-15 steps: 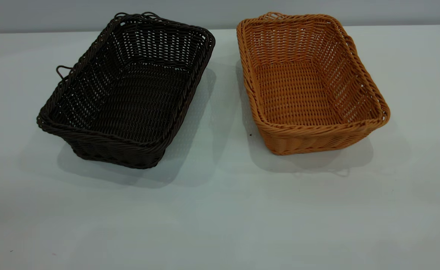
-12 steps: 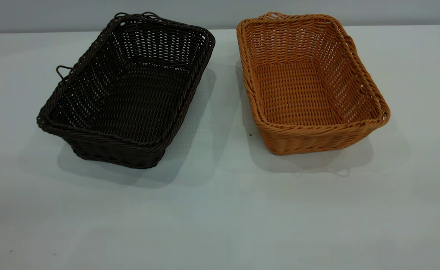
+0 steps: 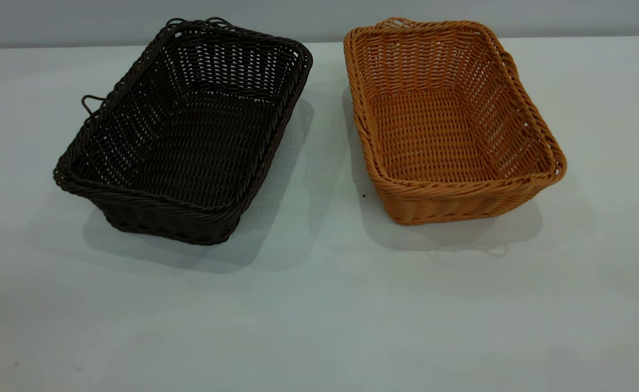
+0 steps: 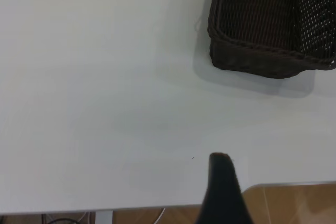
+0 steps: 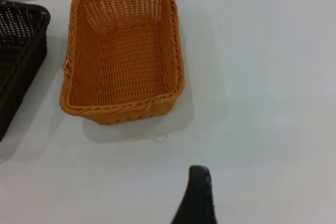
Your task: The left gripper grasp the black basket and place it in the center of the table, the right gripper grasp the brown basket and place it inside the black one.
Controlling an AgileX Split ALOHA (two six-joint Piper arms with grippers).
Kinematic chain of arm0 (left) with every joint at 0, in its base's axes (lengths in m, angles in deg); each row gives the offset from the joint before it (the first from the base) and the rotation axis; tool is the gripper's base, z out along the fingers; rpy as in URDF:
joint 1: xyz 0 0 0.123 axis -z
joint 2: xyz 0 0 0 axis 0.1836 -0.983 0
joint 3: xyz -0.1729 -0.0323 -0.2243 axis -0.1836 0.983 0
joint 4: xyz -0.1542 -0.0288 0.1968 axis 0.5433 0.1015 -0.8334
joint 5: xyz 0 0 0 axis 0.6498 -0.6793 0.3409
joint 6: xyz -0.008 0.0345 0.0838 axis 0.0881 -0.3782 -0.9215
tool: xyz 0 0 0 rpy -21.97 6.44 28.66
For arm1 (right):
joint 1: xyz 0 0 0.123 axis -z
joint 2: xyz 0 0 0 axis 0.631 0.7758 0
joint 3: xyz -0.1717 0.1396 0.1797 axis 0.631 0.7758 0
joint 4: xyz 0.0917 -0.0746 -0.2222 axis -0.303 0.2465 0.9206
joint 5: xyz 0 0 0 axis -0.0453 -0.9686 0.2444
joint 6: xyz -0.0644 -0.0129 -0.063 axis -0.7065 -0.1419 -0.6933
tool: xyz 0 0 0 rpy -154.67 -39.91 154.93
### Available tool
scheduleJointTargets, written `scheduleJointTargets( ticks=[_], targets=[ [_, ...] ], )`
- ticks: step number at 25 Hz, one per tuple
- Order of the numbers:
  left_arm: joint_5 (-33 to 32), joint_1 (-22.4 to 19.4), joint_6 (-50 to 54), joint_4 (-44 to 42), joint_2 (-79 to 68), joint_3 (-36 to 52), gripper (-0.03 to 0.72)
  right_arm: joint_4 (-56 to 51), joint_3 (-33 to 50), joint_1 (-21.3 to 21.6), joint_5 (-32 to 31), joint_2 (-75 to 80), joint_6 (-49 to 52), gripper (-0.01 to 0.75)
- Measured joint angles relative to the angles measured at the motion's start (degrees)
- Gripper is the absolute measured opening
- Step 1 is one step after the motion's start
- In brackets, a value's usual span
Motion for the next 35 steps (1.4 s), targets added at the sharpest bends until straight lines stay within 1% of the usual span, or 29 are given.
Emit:
scheduleJointTargets(
  ticks=[24, 27, 30, 33, 35],
  targets=[
    [0.00, 0.00, 0.07, 0.00, 0.00, 0.00, 0.474, -1.03, 0.00, 0.00, 0.10, 0.00, 0.00, 0.575],
    [0.07, 0.00, 0.48, 0.00, -0.40, -0.13, 0.474, -1.94, 0.00, 0.00, 0.28, 0.42, 0.00, 0.591],
    [2.16, 0.00, 2.12, 0.00, -5.12, -1.24, 0.475, -5.91, -0.25, 0.00, 1.61, 6.14, -0.78, 0.620],
    [5.95, 0.00, 2.57, 0.00, -13.76, -3.14, 0.481, -11.30, -0.57, 0.00, 6.63, 15.57, -5.11, 0.630],
    [9.56, 0.00, 2.19, 0.00, -20.98, -4.67, 0.489, -15.21, -0.57, 0.00, 9.01, 23.34, -8.64, 0.633]
  ],
)
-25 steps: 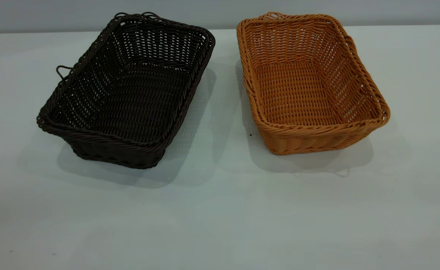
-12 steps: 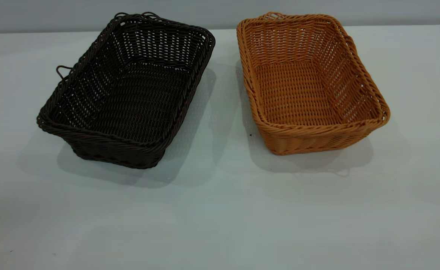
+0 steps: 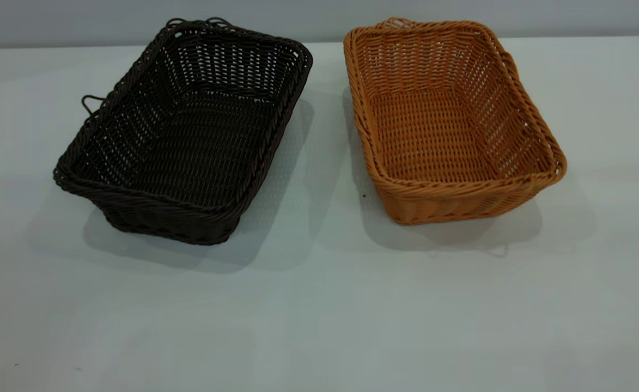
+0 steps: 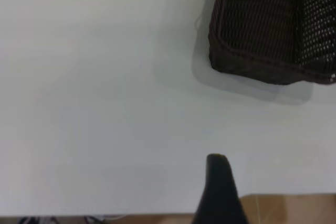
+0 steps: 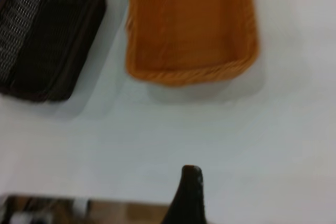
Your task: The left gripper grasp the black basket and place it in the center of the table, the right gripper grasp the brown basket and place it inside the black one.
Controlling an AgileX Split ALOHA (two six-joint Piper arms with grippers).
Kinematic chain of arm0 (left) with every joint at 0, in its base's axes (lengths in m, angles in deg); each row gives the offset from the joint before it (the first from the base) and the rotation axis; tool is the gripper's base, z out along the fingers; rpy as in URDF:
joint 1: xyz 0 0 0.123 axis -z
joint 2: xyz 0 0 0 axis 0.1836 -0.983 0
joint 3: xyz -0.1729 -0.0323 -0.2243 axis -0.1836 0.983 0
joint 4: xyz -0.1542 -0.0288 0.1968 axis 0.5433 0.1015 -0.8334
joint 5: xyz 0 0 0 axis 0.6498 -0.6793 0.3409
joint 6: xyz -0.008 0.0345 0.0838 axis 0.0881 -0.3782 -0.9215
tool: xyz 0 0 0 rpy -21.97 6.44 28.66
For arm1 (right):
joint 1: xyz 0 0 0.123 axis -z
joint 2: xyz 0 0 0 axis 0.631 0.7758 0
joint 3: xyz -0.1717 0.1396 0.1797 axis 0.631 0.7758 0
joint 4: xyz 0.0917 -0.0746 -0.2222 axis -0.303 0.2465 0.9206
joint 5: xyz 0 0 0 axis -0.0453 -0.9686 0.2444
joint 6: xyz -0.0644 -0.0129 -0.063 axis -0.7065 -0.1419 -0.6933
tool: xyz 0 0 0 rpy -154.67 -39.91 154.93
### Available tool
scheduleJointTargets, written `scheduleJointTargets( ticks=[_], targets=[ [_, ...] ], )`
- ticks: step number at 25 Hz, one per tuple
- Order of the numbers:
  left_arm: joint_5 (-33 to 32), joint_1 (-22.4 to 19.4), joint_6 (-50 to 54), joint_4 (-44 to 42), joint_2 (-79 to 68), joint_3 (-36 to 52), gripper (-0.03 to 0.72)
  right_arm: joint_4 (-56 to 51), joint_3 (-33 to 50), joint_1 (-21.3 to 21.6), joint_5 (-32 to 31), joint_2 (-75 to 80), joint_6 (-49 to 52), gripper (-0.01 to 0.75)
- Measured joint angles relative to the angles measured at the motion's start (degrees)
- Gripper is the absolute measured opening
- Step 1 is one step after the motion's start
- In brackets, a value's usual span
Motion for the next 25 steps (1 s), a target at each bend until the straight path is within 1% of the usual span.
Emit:
scheduleJointTargets(
  ticks=[3, 8, 11, 14, 16, 20, 22, 25],
  targets=[
    [5.85, 0.00, -3.50, 0.42, -10.18, -2.04, 0.510, -8.22, 0.00, 0.00, 2.39, 11.57, -6.10, 0.633],
    [16.08, 0.00, -11.46, 4.71, -24.96, -4.40, 0.533, -26.86, -0.08, 0.00, 5.25, 30.92, -16.94, 0.623],
    [22.16, 0.00, -14.35, 7.68, -32.95, -5.34, 0.536, -38.39, -0.12, 0.00, 7.97, 41.69, -19.08, 0.615],
    [26.22, 0.00, -15.98, 9.48, -40.21, -6.76, 0.538, -50.03, -0.53, -0.62, 9.07, 52.60, -21.52, 0.604],
    [28.29, 0.00, -16.31, 9.84, -43.77, -7.85, 0.538, -57.73, -0.73, -3.33, 9.52, 59.52, -23.26, 0.598],
    [31.10, 0.00, -16.36, 10.04, -49.20, -10.39, 0.538, -74.80, -1.06, -11.75, 10.79, 73.09, -25.21, 0.593],
    [31.45, 0.00, -15.94, 10.11, -51.15, -11.53, 0.538, -78.54, -3.25, -15.10, 12.16, 79.51, -25.18, 0.593],
    [31.85, 0.00, -15.76, 10.15, -53.63, -12.25, 0.538, -80.33, -7.77, -18.79, 16.58, 86.85, -20.74, 0.593]
  ],
)
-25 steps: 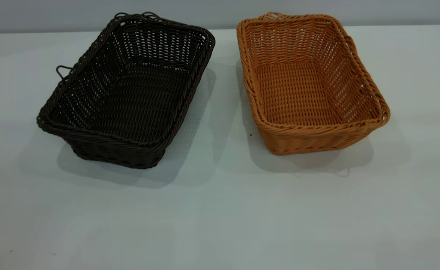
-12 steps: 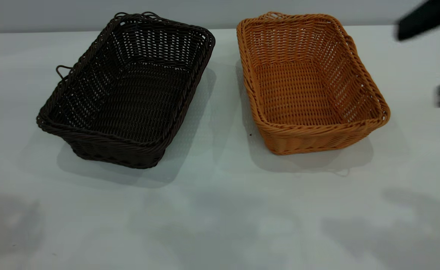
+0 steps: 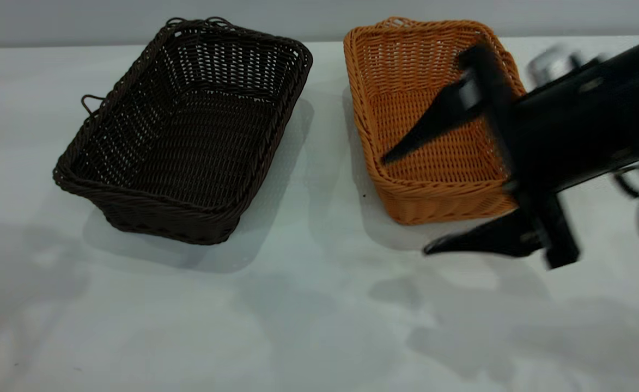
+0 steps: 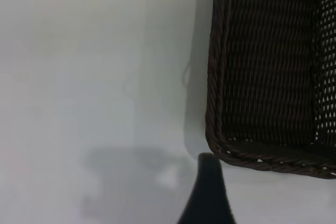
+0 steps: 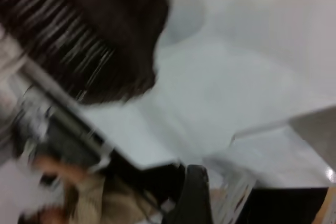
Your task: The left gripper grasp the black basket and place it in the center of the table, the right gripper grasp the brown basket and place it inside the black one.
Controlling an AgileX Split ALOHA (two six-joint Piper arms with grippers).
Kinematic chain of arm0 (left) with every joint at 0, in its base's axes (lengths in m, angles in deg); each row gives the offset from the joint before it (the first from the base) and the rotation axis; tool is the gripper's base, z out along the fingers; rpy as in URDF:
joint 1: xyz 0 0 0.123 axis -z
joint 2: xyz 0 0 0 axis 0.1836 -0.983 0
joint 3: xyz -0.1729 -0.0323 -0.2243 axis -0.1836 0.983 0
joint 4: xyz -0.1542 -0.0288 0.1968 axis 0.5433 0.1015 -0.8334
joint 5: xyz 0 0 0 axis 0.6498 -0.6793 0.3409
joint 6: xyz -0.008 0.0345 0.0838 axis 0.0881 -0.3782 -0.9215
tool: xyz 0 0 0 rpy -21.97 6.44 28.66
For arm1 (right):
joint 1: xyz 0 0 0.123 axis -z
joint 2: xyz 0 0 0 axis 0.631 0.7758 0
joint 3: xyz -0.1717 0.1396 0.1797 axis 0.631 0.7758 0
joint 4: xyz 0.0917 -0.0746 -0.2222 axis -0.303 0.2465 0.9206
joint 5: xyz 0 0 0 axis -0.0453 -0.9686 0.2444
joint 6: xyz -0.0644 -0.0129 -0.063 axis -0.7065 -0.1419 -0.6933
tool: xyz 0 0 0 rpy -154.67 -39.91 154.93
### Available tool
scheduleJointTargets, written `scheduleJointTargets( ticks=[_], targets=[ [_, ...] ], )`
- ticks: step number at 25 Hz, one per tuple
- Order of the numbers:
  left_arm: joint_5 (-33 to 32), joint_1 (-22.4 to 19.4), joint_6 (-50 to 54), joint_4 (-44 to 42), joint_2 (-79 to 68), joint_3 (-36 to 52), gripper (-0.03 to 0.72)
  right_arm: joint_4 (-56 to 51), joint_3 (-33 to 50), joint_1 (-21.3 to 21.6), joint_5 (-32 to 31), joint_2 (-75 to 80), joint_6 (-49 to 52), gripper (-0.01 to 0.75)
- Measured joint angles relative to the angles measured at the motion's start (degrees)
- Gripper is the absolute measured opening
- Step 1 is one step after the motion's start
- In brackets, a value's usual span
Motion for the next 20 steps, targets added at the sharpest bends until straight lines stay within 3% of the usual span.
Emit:
scheduleJointTargets(
  ticks=[7, 12, 15, 20],
  targets=[
    [0.33, 0.00, 0.05, 0.09, -3.80, -0.05, 0.538, -0.63, -12.74, -5.38, 13.33, 7.56, 9.80, 0.591],
    [0.46, 0.00, 0.10, 0.09, -6.19, -1.64, 0.538, -1.01, -15.68, -7.59, 25.75, 10.17, 20.61, 0.583],
    [-0.26, 0.00, 0.10, 0.09, -8.55, -4.14, 0.538, -1.42, -16.69, -7.60, 29.89, 12.58, 23.63, 0.569],
    [-2.85, 0.00, 0.10, 0.09, -14.95, -8.77, 0.538, -1.60, -16.81, -7.60, 30.61, 15.75, 28.28, 0.531]
  ],
)
